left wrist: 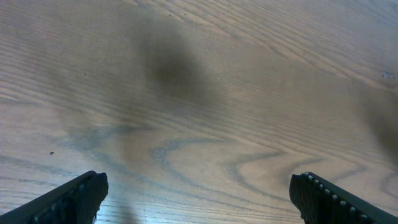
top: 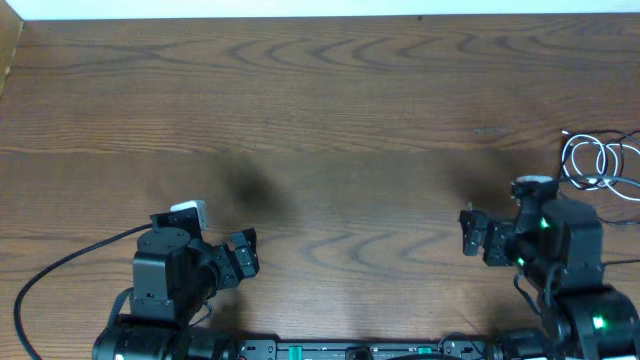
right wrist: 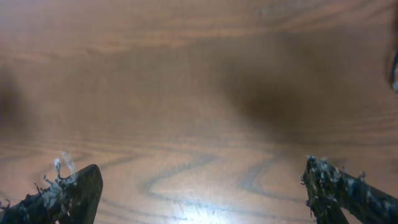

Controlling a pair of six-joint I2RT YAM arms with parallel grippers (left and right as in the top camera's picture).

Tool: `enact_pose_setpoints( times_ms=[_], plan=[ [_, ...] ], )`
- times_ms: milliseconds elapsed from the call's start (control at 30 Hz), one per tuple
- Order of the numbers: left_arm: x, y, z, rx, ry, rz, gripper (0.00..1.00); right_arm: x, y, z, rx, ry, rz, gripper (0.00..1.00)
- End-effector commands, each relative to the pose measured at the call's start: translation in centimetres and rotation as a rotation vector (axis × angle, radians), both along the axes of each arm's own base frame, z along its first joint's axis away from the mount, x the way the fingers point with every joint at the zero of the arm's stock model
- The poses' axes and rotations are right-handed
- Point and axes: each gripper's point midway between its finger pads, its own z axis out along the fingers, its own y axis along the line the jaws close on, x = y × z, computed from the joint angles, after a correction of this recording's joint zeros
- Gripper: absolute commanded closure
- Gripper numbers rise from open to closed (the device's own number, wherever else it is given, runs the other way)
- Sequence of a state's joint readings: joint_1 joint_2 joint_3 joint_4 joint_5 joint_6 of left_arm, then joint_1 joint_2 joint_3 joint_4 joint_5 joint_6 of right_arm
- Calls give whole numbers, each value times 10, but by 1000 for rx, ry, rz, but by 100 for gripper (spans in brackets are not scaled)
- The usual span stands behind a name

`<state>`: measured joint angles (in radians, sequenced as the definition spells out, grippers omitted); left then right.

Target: Untangle cables

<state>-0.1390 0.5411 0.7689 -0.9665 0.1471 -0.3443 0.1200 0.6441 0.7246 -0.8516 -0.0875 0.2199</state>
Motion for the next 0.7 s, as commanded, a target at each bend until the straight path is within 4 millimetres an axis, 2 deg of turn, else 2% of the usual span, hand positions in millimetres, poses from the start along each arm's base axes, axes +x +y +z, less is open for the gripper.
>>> enact_pose_setpoints(
  times_ms=[0, 167, 267, 400, 533, 667],
  plan=[
    [1, 4, -1, 5, 3, 25, 2, -3, -8, 6, -5, -80, -34, 1],
    [1, 4, -1, 5, 3, 25, 2, -10, -11, 20, -7, -247, -28, 1],
    [1, 4, -1, 5, 3, 25, 2, -12, -10, 21, 4, -342, -26, 1],
    [1, 4, -1, 5, 3, 25, 2, -9, -6, 12, 28, -441, -8, 1],
    [1, 4, -1, 5, 3, 25, 2, -10, 3, -10, 57, -453, 37, 1],
    [1, 4, -1, 5, 3, 25, 2, -2, 5, -10, 65, -531, 42, 1]
  ],
)
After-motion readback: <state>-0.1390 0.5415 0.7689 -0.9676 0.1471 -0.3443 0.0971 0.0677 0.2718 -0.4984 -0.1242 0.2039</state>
